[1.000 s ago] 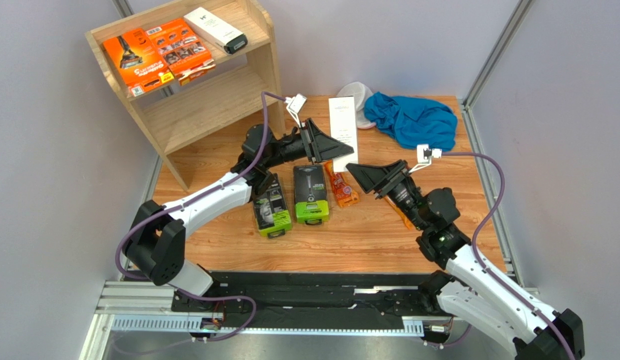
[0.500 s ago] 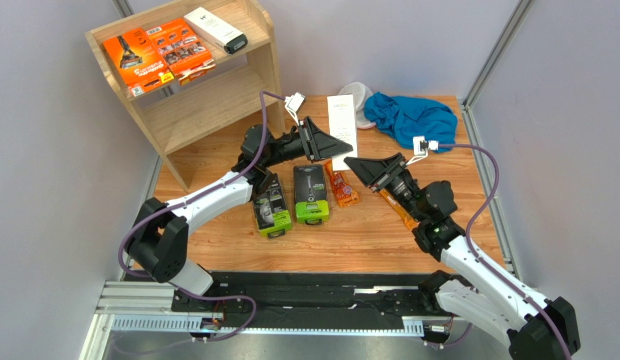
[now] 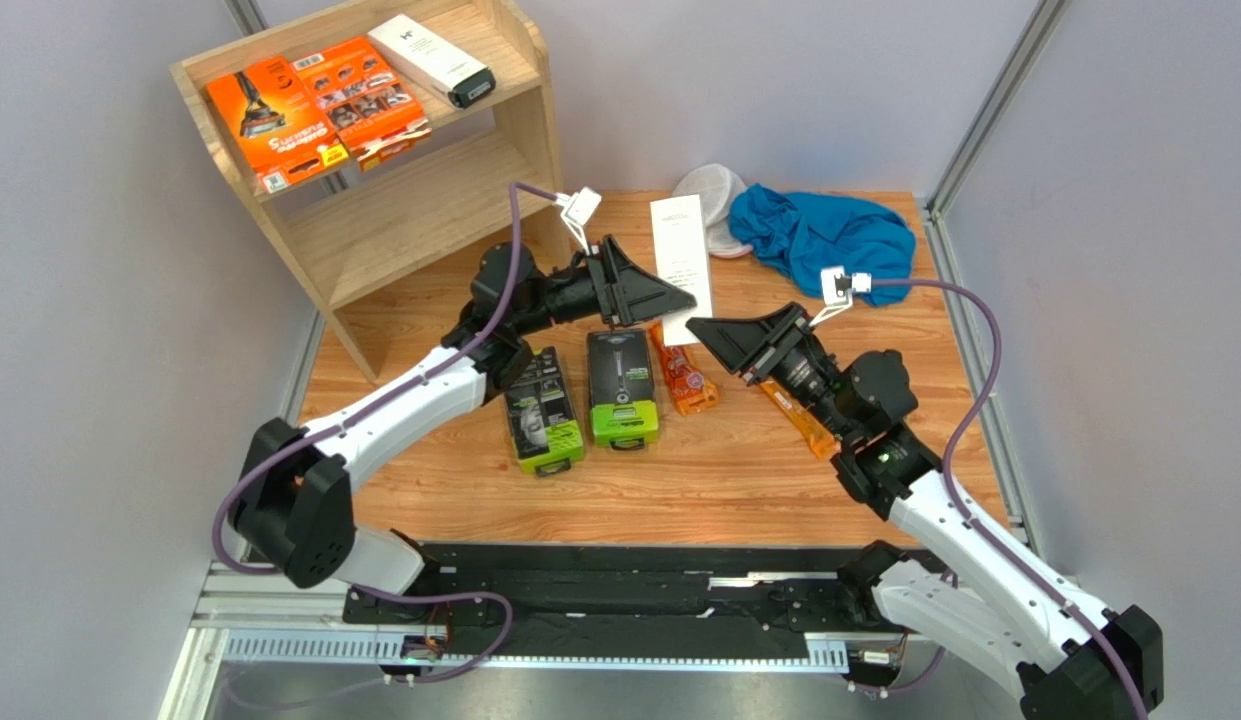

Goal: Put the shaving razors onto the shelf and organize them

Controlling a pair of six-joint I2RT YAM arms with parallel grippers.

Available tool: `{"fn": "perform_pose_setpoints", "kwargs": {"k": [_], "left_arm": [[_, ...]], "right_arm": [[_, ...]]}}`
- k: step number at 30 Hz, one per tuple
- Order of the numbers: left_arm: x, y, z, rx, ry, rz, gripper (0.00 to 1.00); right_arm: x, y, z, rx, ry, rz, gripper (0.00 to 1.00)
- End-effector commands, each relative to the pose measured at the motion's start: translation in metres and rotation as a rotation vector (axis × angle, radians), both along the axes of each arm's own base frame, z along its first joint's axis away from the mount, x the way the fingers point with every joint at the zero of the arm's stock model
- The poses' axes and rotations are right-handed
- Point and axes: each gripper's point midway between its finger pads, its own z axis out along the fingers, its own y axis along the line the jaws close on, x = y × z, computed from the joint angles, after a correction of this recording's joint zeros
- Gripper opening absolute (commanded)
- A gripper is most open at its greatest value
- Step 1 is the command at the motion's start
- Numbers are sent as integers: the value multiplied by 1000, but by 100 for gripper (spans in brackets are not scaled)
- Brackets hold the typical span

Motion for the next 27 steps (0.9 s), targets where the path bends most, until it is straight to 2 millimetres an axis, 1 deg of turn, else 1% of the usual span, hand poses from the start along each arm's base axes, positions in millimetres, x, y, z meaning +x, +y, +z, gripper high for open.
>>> {"fn": "perform_pose_setpoints", "kwargs": {"k": [1, 2, 3, 4, 5, 6, 7, 8, 9, 10, 11, 13, 14, 15, 16, 17, 19, 20, 21, 22, 23, 24, 25, 26, 27], "left_arm": [[9, 29, 9, 142, -117, 144, 77], [10, 34, 10, 167, -145, 160, 79], [14, 43, 4, 207, -121, 181, 80], [16, 49, 3, 227, -118, 200, 82], [15, 56, 6, 236, -140, 213, 82], [18, 67, 1, 259, -122, 237, 83], [19, 74, 1, 268, -122, 253, 83], [14, 83, 6, 272, -149, 267, 83], [15, 93, -4, 303, -128, 286, 83], [14, 100, -6, 327, -143, 306, 83], [6, 109, -5, 344, -142, 322, 84], [2, 121, -12, 376, -147, 355, 84], [-7, 128, -11, 398, -168, 363, 85], [-10, 132, -17, 416, -164, 369, 85], [-11, 137, -18, 437, -178, 387, 85], [-19, 142, -20, 450, -179, 392, 85], [-21, 150, -29, 480, -165, 425, 85], [-24, 153, -30, 481, -162, 436, 85], [-26, 154, -37, 487, -148, 436, 85], [-27, 154, -39, 486, -143, 440, 85], [-28, 156, -41, 484, -141, 443, 85], [-28, 156, -46, 493, -131, 440, 85], [-29, 157, -48, 502, -131, 437, 85], [-30, 158, -52, 518, -123, 436, 85], [-30, 159, -53, 524, -125, 437, 85]], "right_arm": [[1, -4, 29, -30, -41, -13, 8], [6, -2, 21, -60, -10, -13, 7], [5, -1, 30, -63, -12, -8, 7], [7, 0, 30, -73, -5, -5, 6], [12, 3, 21, -103, 30, 3, 6], [13, 5, 22, -112, 38, 14, 6], [14, 5, 32, -112, 27, 20, 6], [18, 10, 26, -132, 50, 38, 6], [19, 14, 25, -145, 55, 62, 5], [21, 15, 38, -142, 36, 71, 5], [28, 20, 31, -161, 62, 88, 5], [29, 28, 38, -171, 52, 139, 5], [34, 35, 47, -169, 35, 160, 5], [33, 39, 50, -171, 25, 190, 4], [35, 42, 54, -172, 19, 202, 4], [41, 49, 61, -169, 10, 218, 4], [45, 55, 68, -171, 1, 248, 4], [54, 61, 63, -180, 21, 257, 4], [52, 65, 80, -165, -15, 283, 4], [54, 69, 87, -148, -22, 297, 4], [62, 75, 83, -148, -9, 312, 4], [60, 78, 101, -129, -44, 337, 3], [61, 81, 105, -123, -50, 354, 3], [68, 88, 103, -122, -40, 373, 3], [68, 90, 107, -119, -45, 391, 3]]}}
